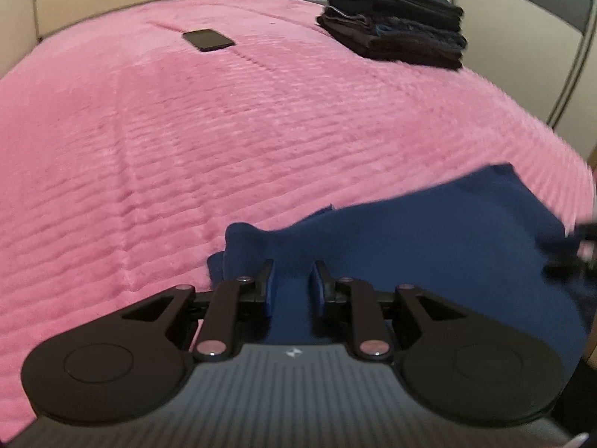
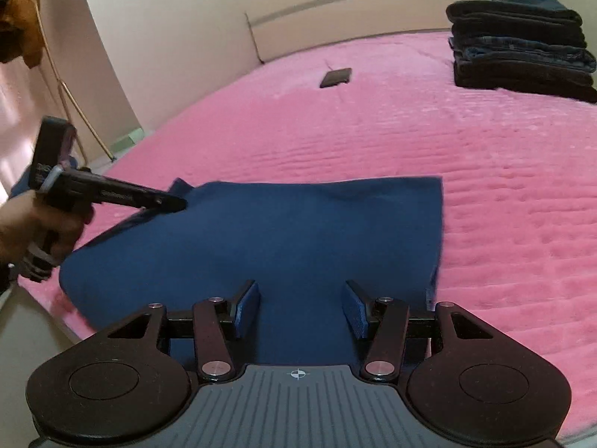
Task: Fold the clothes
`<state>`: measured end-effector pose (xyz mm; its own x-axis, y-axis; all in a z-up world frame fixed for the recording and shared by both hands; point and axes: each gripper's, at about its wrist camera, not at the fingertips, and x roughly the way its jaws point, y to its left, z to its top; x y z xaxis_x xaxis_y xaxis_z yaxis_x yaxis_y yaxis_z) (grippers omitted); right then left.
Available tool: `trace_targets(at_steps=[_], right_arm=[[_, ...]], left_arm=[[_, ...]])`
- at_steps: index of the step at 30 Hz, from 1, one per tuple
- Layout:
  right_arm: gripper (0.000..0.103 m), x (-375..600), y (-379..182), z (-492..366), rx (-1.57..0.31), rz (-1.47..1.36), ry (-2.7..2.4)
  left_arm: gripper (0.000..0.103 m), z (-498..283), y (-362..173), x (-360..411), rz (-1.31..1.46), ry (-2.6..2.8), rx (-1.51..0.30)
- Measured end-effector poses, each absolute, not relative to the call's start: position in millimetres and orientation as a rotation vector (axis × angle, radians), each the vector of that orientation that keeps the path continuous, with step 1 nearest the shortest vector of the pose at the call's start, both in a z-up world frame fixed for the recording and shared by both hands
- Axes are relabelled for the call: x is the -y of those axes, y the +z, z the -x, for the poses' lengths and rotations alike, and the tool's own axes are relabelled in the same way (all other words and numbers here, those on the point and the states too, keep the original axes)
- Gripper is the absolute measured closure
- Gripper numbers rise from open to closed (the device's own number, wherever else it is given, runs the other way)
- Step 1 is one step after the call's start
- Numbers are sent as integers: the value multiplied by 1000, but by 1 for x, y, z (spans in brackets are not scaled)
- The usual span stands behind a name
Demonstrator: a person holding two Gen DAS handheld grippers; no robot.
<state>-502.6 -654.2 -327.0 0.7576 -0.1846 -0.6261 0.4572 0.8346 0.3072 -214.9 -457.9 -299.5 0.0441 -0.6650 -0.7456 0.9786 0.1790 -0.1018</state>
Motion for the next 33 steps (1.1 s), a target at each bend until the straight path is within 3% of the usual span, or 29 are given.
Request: trace_targets(at_steps=[7, 13, 15, 19, 33], right_arm=[[50, 600, -283, 502, -544, -330, -262], [49, 552, -310, 461, -640, -203, -160], [41, 542, -327, 447, -699, -140, -149], [41, 546, -308, 453, -657, -208, -176], [41, 611, -331, 559, -644, -462, -437]], left_arm=[[86, 234, -256, 405, -490, -1343, -662], [85, 282, -257, 337, -495, -1390, -632], [84, 292, -275, 331, -529, -1372, -643], [83, 289, -287, 328, -478, -1346, -663], [83, 295, -289, 325, -461, -1311, -652]])
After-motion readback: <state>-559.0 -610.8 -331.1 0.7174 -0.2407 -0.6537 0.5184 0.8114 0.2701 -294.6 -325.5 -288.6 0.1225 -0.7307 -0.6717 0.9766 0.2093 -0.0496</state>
